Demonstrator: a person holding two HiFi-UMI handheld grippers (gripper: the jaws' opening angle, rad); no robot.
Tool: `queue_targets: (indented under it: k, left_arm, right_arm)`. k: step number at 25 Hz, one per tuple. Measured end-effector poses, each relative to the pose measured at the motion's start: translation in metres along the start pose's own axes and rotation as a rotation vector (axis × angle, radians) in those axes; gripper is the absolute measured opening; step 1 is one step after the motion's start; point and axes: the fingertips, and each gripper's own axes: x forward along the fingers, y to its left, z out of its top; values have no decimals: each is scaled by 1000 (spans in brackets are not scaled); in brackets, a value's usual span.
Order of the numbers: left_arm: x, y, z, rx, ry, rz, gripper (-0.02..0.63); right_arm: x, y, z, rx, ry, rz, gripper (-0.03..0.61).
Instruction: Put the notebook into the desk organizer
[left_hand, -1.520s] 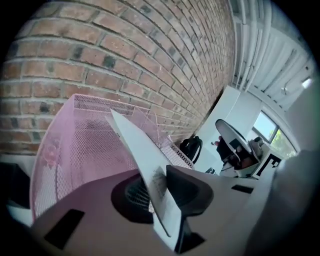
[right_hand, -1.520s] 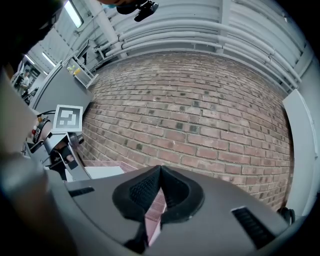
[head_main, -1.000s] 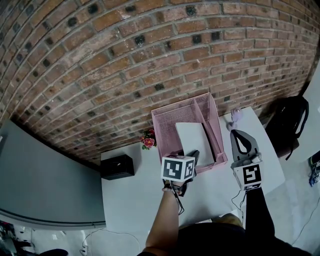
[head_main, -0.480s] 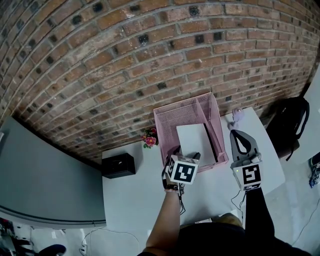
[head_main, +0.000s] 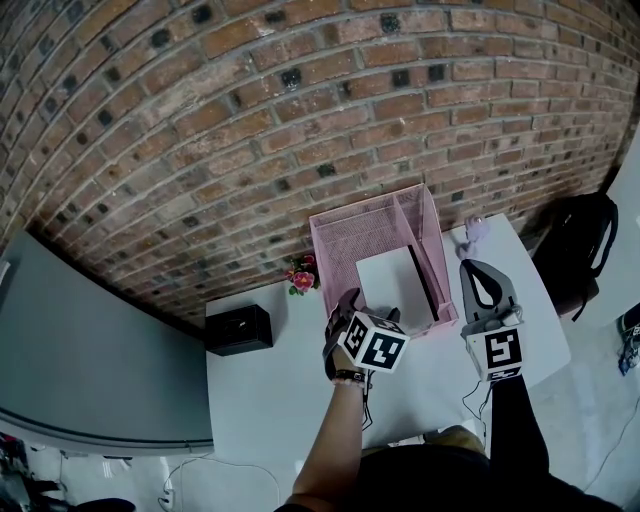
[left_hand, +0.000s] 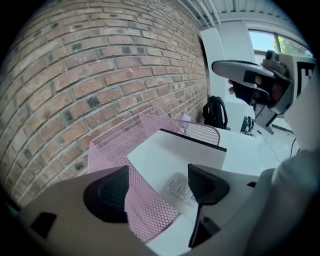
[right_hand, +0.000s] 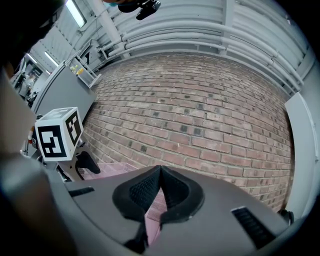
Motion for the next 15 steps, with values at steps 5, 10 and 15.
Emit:
queue_targets:
  k: [5,10,15]
  left_arm:
    - [-5,3,1,-2,-21,7,353]
    - [-14,4,7,-23,-87,-3,353]
    - [-26,6,11,-25,-140,-5,353]
  right_arm:
    - [-3,5,2,-15,5,3,20]
    - [-7,7,7,-21,13,-25,20]
    - [-15,12,12,-24,12,-49,20]
